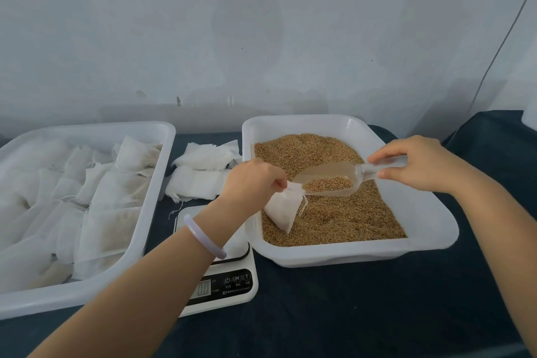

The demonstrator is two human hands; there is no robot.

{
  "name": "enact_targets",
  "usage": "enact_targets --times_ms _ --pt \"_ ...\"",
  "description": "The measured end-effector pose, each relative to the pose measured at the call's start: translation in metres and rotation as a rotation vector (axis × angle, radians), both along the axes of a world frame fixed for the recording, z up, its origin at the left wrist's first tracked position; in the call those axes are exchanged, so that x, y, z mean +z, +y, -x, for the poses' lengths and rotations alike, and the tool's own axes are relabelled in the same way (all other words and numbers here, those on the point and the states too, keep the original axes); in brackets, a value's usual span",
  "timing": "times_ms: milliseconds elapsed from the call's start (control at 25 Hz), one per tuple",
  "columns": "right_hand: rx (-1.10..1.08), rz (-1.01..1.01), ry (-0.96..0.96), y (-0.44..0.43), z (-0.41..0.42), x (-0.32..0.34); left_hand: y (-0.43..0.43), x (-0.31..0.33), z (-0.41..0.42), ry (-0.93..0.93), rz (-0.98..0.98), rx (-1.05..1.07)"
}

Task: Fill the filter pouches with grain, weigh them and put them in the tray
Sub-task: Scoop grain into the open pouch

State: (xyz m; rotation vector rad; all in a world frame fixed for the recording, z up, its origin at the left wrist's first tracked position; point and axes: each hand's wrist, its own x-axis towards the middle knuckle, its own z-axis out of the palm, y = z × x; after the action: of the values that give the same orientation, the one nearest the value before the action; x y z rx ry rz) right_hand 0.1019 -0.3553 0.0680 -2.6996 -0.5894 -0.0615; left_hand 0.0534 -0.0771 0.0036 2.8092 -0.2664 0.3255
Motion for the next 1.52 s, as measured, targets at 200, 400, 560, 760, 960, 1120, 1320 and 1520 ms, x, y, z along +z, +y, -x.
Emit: enact_targets --times_ms 200,400,560,760,960,1120,1320,1520 --pt "0.002 0.126 -0.105 0.012 -0.005 0.009 -0.002 -0.002 -0.001 -0.044 -0.022 0.025" --pt "0.002 0.218 -0.206 0.018 -0.008 0.012 -0.002 -0.003 0.000 -0.056 -0.026 0.027" --pt "-0.016 0.219 -0.203 0.018 -0.009 0.012 -0.002 -0.004 0.001 -0.069 -0.022 0.022" --pt "-0.033 0.228 -0.195 0.020 -0.008 0.011 0.000 -0.005 0.001 -0.069 -0.027 0.014" --pt "-0.026 0.193 -0.134 0.021 -0.007 0.008 0.002 -0.006 0.000 -0.078 -0.025 0.010" --pt "-0.003 0.008 0.088 0.012 -0.004 -0.010 0.007 -0.008 0.001 -0.048 0.002 -0.014" --pt "-0.040 -0.133 0.224 0.003 -0.002 -0.044 0.007 -0.005 -0.002 0.150 0.078 -0.015" --pt "-0.173 0.036 0.173 0.020 -0.013 -0.067 0.001 -0.005 -0.002 0.099 0.163 0.019"
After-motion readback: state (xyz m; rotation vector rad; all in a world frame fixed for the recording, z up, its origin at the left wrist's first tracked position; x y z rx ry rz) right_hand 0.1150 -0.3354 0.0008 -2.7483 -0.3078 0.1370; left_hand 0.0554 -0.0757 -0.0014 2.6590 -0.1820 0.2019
